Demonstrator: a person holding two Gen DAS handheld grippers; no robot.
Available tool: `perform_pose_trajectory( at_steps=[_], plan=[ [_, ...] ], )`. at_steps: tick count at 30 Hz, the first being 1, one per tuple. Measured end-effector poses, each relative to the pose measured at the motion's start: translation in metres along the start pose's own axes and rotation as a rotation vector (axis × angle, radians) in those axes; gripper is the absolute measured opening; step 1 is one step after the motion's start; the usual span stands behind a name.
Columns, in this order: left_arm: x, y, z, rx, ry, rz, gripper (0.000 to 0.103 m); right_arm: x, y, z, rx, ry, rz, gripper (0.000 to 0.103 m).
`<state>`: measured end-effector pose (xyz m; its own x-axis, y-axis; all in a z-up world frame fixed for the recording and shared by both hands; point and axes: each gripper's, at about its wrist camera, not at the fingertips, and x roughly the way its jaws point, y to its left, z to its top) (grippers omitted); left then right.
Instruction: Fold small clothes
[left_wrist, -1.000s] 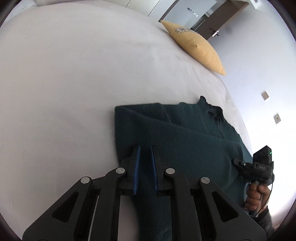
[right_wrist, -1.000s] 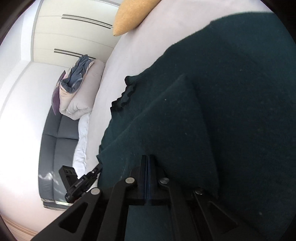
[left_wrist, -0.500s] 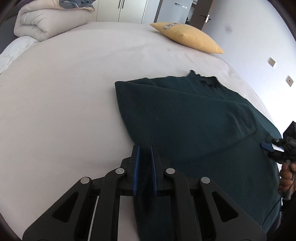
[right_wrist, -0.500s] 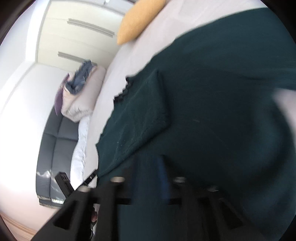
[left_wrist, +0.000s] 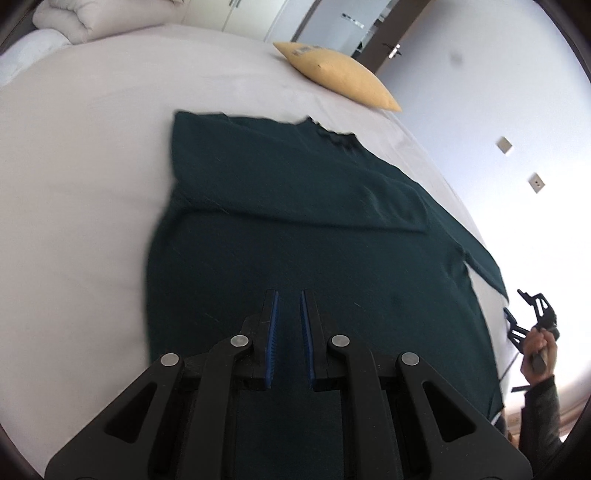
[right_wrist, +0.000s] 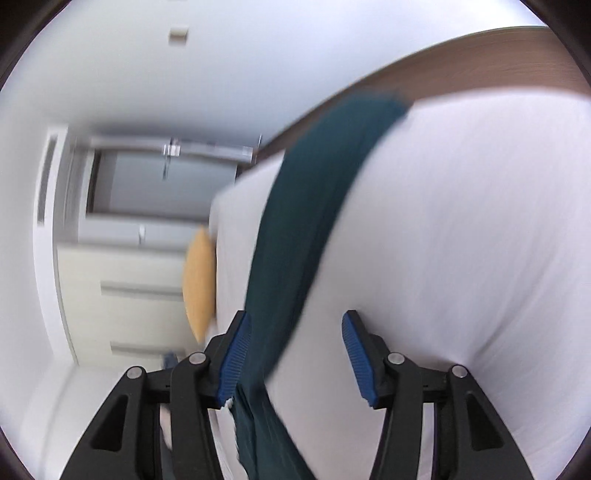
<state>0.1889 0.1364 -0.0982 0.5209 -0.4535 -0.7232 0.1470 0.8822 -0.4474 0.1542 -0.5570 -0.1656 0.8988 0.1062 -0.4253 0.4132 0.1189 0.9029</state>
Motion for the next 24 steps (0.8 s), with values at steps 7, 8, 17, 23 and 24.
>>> perform_pose_trajectory(
  at_steps=[7, 8, 17, 23, 24],
  plan=[
    [0.001, -0.022, -0.005, -0.007, 0.011, -0.031, 0.015, 0.023, -0.006, 0.032, 0.130, -0.045, 0.007, 0.051],
    [0.001, -0.023, -0.005, -0.006, 0.010, -0.033, 0.022, 0.027, -0.005, 0.033, 0.138, -0.059, -0.001, 0.051],
    [-0.005, -0.023, -0.001, -0.047, -0.016, -0.070, 0.065, 0.027, -0.003, 0.060, 0.142, -0.157, -0.039, 0.051],
    [-0.001, -0.018, 0.007, -0.056, -0.013, -0.090, 0.065, 0.037, 0.003, 0.074, 0.070, -0.186, -0.107, 0.026],
    [0.001, -0.016, 0.009, -0.061, -0.013, -0.096, 0.065, 0.039, 0.002, 0.075, 0.069, -0.179, -0.115, 0.016]
  ],
)
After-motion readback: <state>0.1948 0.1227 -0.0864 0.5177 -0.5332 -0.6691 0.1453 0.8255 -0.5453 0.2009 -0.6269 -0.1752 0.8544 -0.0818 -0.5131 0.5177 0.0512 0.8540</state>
